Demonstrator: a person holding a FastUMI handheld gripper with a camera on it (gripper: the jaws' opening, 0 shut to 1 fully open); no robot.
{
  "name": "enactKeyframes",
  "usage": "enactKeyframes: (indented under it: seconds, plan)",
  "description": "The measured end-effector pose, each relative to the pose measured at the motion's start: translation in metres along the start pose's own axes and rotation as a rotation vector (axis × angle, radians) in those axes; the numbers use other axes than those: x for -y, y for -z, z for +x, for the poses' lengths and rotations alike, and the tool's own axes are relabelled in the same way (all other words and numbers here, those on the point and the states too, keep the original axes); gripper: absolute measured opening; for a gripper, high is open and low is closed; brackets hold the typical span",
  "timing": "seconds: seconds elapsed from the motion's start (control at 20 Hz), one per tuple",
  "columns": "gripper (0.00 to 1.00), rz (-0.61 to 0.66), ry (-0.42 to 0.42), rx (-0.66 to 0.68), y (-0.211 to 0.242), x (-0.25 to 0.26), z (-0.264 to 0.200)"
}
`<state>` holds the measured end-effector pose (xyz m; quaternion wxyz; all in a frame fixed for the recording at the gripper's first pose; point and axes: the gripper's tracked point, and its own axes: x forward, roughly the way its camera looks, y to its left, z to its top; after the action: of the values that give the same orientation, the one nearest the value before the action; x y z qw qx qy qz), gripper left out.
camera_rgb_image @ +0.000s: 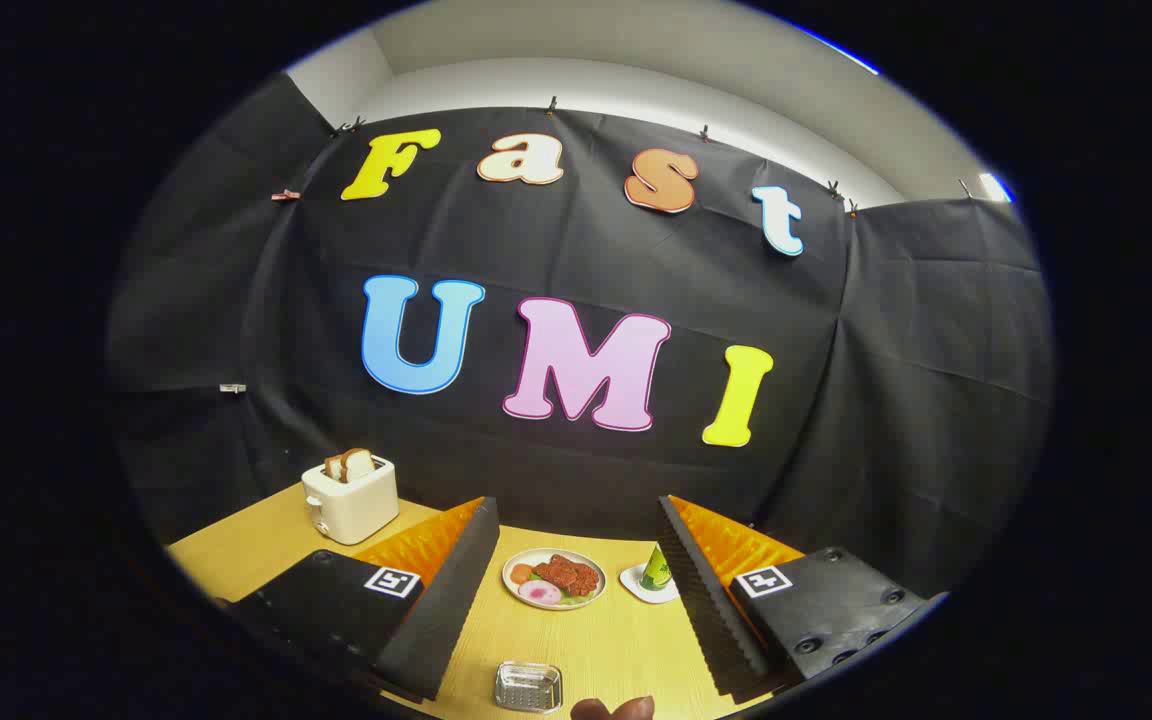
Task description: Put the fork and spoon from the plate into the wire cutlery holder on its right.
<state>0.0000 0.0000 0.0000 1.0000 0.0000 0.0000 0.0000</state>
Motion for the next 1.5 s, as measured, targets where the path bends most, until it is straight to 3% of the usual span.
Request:
enactKeyframes:
  seconds: [0.8, 1.0, 1.25, 1.5]
  plan:
    - [0.98, 0.034, -0.032, 0.004, -0.002, -0.012, 0.0]
    - [0.98, 0.058, -0.091, -0.041, 0.0, -0.034, -0.01]
    - [0.98, 0.125, -0.215, -0.218, 0.038, -0.087, -0.029]
    - [0.98, 0.135, -0.305, -0.499, 0.122, -0.151, -0.047]
